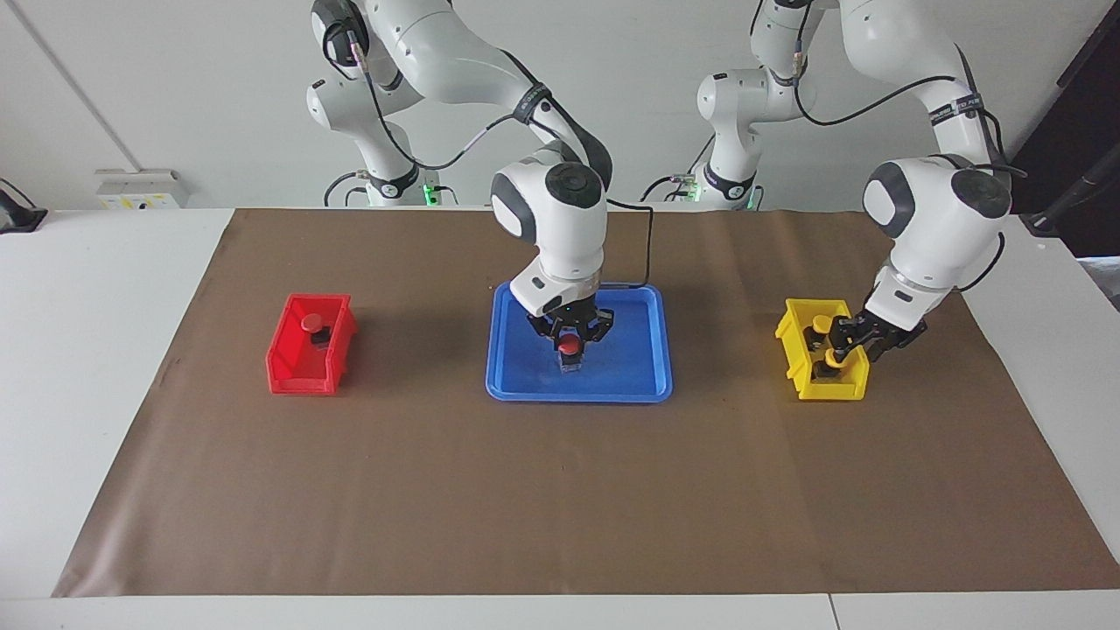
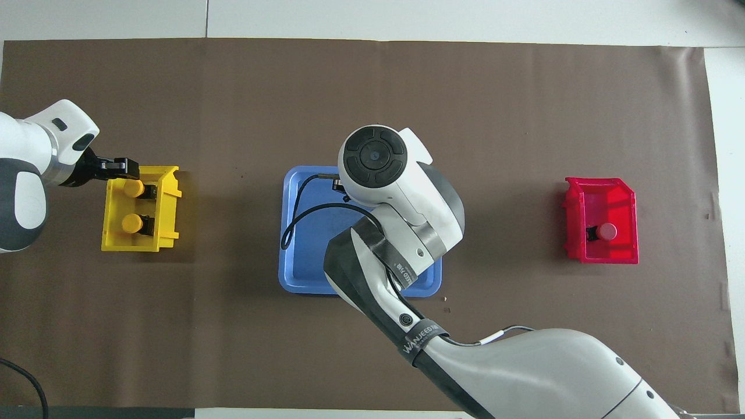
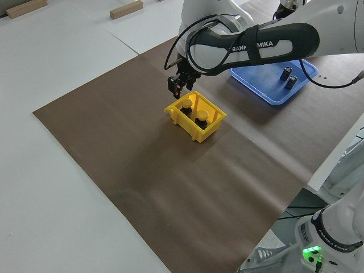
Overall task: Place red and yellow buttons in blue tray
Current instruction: 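Place the red button in the tray while the left gripper grasps yellow, then lift the yellow button with the left gripper while the right gripper withdraws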
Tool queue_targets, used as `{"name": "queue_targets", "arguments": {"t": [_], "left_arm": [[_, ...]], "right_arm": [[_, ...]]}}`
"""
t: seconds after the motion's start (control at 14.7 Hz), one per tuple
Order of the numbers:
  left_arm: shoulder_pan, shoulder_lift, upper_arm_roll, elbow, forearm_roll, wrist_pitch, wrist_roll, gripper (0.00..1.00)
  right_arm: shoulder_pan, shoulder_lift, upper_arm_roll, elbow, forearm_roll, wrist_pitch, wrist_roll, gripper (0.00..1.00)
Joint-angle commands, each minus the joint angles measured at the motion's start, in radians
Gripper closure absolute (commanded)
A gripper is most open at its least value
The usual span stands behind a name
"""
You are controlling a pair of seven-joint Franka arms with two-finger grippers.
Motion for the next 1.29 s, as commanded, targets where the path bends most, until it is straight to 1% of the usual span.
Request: {"name": "queue_targets", "arguments": {"t": [0.0, 0.07, 0.14, 0.2, 0.27, 0.34, 0.41, 0.48, 0.54, 0.61, 0.68, 0.75, 0.82, 0.88, 0.95, 1.02, 1.09, 1.16, 1.22], "left_arm": [[-0.01, -0.023, 0.008, -0.076, 0.02, 0.071, -0.01, 0.37], [-0.009, -0.023, 0.008, -0.081, 0.02, 0.074, -0.01, 0.37], [-0.009, -0.025, 0.008, -0.084, 0.02, 0.074, -0.01, 0.37], [-0.009, -0.026, 0.008, -0.088, 0.02, 0.077, -0.011, 0.37], [-0.009, -0.028, 0.008, -0.096, 0.02, 0.077, -0.011, 0.37], [-0.009, -0.031, 0.008, -0.102, 0.02, 0.079, -0.011, 0.37], [-0.009, -0.031, 0.008, -0.107, 0.02, 0.079, -0.011, 0.37], [-0.009, -0.026, 0.008, -0.108, 0.02, 0.081, -0.013, 0.39], [-0.01, -0.019, 0.008, -0.108, 0.02, 0.081, -0.014, 0.51], [-0.009, -0.017, 0.008, -0.108, 0.02, 0.088, -0.011, 0.89], [-0.007, -0.016, 0.007, -0.099, 0.02, 0.088, -0.013, 0.98], [-0.007, -0.013, 0.01, -0.07, 0.02, 0.07, -0.01, 0.99], [-0.004, -0.005, 0.01, -0.021, 0.02, 0.039, -0.005, 0.99], [0.002, 0.004, 0.01, 0.044, 0.02, -0.031, 0.002, 0.99], [0.004, 0.009, 0.011, 0.132, 0.02, -0.113, 0.006, 0.99], [-0.002, 0.012, 0.011, 0.214, 0.02, -0.202, 0.003, 0.99], [-0.01, 0.03, 0.007, 0.294, 0.02, -0.273, -0.008, 0.99], [-0.047, 0.032, 0.003, 0.324, 0.02, -0.309, -0.046, 0.99], [-0.115, 0.032, 0.003, 0.315, 0.02, -0.305, -0.153, 0.99]], "right_arm": [[0.001, -0.015, 0.01, -0.058, -0.008, 0.055, 0.049, 0.81], [0.007, -0.011, 0.01, -0.062, -0.008, 0.057, 0.055, 0.77], [0.004, -0.011, 0.01, -0.062, -0.007, 0.055, 0.055, 0.63], [0.001, -0.011, 0.01, -0.061, -0.007, 0.051, 0.057, 0.44], [-0.004, -0.011, 0.008, -0.056, -0.01, 0.052, 0.057, 0.12], [-0.007, -0.014, 0.005, -0.04, -0.013, 0.04, 0.055, 0.0], [-0.011, -0.016, 0.005, -0.002, -0.019, 0.029, 0.051, 0.0], [-0.022, -0.019, 0.005, 0.037, -0.019, -0.015, 0.046, 0.0], [-0.042, -0.033, 0.005, 0.063, -0.019, -0.06, 0.035, 0.0], [-0.082, -0.08, 0.005, 0.056, -0.016, -0.099, -0.024, 0.0], [-0.121, -0.137, 0.005, 0.01, -0.013, -0.144, -0.111, 0.01], [-0.181, -0.228, 0.005, -0.075, -0.011, -0.184, -0.192, 0.03], [-0.255, -0.314, 0.007, -0.187, -0.001, -0.187, -0.3, 0.03], [-0.331, -0.412, 0.007, -0.298, 0.009, -0.18, -0.451, 0.03], [-0.388, -0.48, 0.005, -0.382, 0.016, -0.175, -0.565, 0.04], [-0.456, -0.535, 0.005, -0.461, 0.025, -0.151, -0.653, 0.04], [-0.523, -0.572, 0.004, -0.534, 0.038, -0.116, -0.74, 0.05], [-0.585, -0.6, 0.004, -0.605, 0.054, -0.056, -0.841, 0.06], [-0.619, -0.622, 0.004, -0.665, 0.058, 0.007, -0.892, 0.09]]}}
